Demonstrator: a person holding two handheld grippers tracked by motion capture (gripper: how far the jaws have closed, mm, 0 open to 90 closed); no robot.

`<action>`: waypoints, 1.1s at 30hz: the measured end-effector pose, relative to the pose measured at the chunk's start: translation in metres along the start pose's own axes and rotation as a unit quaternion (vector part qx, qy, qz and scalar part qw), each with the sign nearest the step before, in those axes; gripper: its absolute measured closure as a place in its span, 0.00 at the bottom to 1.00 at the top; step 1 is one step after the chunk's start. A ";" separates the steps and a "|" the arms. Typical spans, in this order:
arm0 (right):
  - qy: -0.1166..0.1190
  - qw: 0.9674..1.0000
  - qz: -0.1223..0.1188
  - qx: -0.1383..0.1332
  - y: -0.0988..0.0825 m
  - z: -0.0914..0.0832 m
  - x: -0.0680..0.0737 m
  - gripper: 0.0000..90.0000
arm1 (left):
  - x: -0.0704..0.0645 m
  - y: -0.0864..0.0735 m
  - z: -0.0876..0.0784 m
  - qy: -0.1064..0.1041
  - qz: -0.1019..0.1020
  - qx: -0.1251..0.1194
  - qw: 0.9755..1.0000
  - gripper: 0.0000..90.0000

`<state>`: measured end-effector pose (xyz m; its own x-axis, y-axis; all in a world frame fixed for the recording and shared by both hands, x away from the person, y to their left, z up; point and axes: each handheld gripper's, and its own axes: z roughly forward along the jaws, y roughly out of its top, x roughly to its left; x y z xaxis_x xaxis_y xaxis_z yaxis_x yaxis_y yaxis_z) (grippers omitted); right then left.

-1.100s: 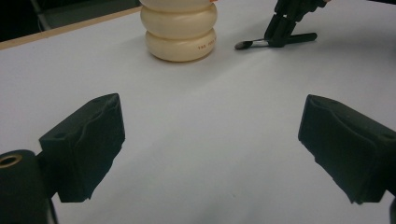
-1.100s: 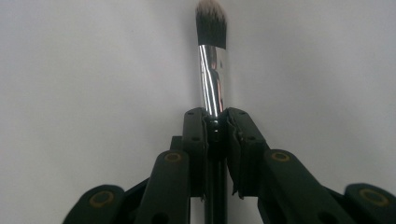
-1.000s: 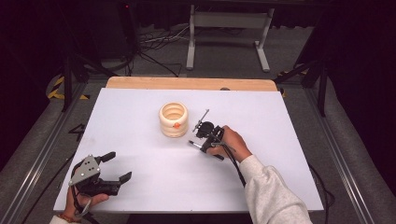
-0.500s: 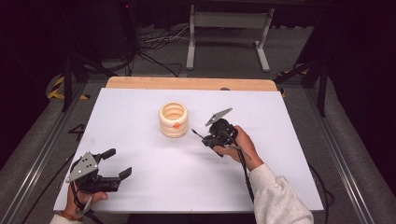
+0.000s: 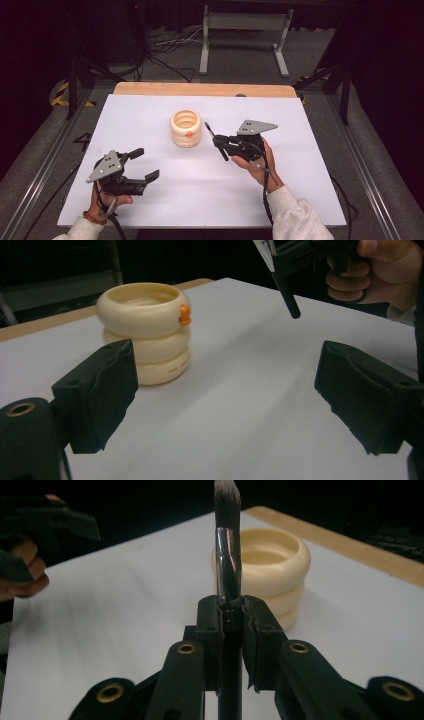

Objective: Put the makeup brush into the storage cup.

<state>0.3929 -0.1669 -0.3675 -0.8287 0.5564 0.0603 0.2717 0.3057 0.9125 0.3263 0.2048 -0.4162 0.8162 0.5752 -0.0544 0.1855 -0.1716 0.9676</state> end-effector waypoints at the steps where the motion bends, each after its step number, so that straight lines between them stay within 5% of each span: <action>1: 0.006 1.000 0.000 -0.009 0.000 -0.001 0.001 0.88 | -0.002 0.003 0.006 -0.008 0.002 0.000 1.000 0.13; 7: 0.032 0.997 0.001 -0.072 0.002 -0.001 0.013 0.88 | -0.013 0.017 0.040 -0.054 0.001 -0.012 0.998 0.16; 11: 0.050 0.992 0.002 -0.118 0.004 0.003 0.026 0.88 | -0.017 0.026 0.056 -0.079 -0.011 -0.029 0.996 0.19; 15: 0.062 0.989 0.001 -0.134 0.002 0.008 0.033 0.88 | -0.023 0.031 0.077 -0.103 -0.012 -0.031 0.994 0.23; 20: 0.077 0.985 -0.007 -0.154 -0.001 0.016 0.044 0.88 | -0.023 0.032 0.091 -0.135 -0.020 -0.036 0.990 0.42; 27: 0.081 0.983 -0.013 -0.164 -0.006 0.019 0.048 0.88 | -0.020 0.034 0.094 -0.145 -0.017 -0.050 0.988 0.66; 33: 0.077 0.983 -0.017 -0.167 -0.011 0.020 0.047 0.88 | -0.021 0.033 0.097 -0.143 -0.003 -0.034 0.989 0.85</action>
<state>0.3603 -0.1287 -0.3822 -0.9056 0.4191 0.0643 0.0878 0.0369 0.9955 0.3682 0.1099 -0.4074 0.9383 0.3245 -0.1192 0.1622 -0.1089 0.9807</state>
